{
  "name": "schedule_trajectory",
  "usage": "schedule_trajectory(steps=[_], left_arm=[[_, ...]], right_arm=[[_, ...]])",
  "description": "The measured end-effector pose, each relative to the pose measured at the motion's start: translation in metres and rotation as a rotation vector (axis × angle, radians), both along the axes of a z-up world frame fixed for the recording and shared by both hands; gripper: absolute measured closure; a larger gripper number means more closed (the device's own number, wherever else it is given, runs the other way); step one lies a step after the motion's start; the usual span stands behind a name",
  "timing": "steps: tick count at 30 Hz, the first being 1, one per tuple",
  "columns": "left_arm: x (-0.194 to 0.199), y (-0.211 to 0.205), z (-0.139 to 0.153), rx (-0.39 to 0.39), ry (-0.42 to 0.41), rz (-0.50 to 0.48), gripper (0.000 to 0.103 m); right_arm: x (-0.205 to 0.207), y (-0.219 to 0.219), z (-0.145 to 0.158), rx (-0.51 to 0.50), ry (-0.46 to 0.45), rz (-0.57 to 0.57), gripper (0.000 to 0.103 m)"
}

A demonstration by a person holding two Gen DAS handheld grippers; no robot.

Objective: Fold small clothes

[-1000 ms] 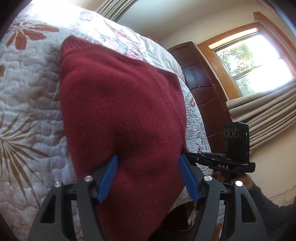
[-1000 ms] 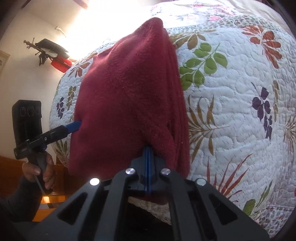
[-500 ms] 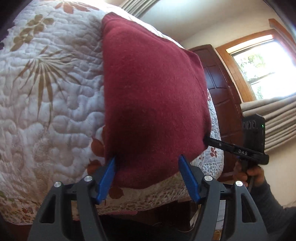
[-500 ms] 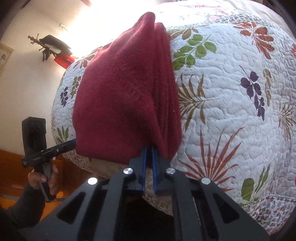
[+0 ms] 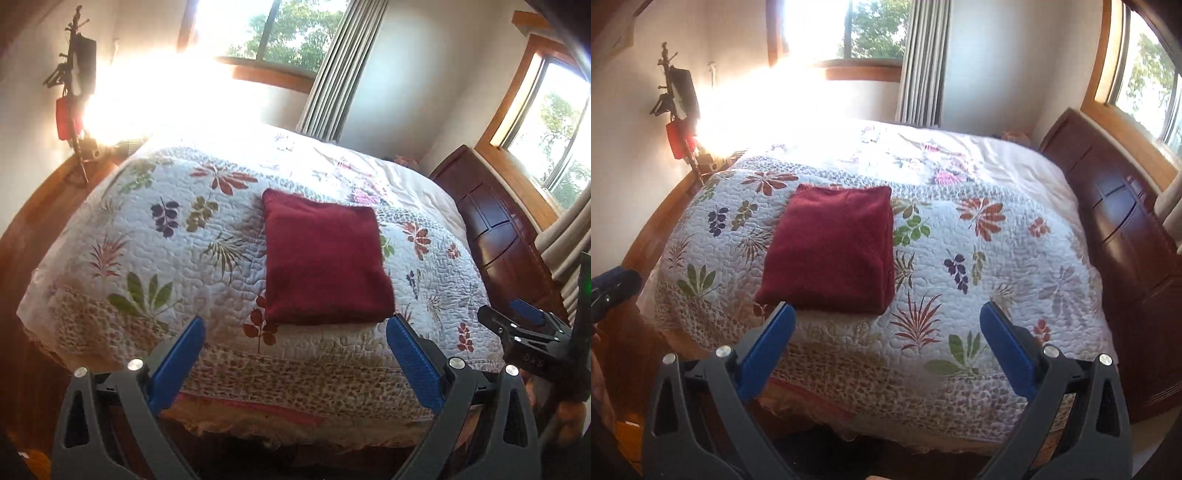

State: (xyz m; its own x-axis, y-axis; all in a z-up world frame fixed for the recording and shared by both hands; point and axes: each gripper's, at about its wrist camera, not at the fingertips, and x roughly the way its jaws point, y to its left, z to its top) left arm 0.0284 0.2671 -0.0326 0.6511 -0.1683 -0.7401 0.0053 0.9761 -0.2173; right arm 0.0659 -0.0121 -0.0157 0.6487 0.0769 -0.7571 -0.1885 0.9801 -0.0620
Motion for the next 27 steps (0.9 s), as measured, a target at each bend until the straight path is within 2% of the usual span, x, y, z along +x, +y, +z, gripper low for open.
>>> schedule_trajectory(steps=[2, 4, 5, 7, 8, 10, 16, 27], left_arm=[[-0.016, -0.016, 0.038, 0.095, -0.047, -0.022, 0.004], [-0.027, -0.028, 0.055, 0.134, -0.097, -0.028, 0.004], [-0.027, -0.03, 0.051, 0.142, -0.076, -0.012, 0.004], [-0.023, -0.033, 0.029, 0.134, 0.057, -0.006, 0.004], [-0.025, -0.035, 0.021, 0.093, 0.097, -0.015, 0.004], [-0.033, -0.038, 0.014, 0.024, 0.127, -0.015, 0.004], [-0.042, -0.042, 0.019, 0.054, 0.108, -0.025, 0.004], [-0.053, -0.039, 0.024, 0.079, 0.091, -0.037, 0.004]], right_arm=[[-0.027, -0.002, 0.033, -0.048, -0.117, -0.03, 0.003], [-0.04, -0.013, 0.046, -0.024, -0.146, -0.092, 0.003], [-0.043, -0.018, 0.046, 0.012, -0.122, -0.102, 0.003], [-0.047, -0.021, 0.043, 0.045, -0.07, -0.112, 0.003], [-0.051, -0.019, 0.042, 0.03, -0.063, -0.116, 0.003], [-0.059, -0.014, 0.041, 0.017, -0.056, -0.111, 0.003], [-0.072, -0.003, 0.037, 0.023, -0.023, -0.098, 0.003], [-0.084, 0.011, 0.038, 0.025, -0.016, -0.089, 0.003]])
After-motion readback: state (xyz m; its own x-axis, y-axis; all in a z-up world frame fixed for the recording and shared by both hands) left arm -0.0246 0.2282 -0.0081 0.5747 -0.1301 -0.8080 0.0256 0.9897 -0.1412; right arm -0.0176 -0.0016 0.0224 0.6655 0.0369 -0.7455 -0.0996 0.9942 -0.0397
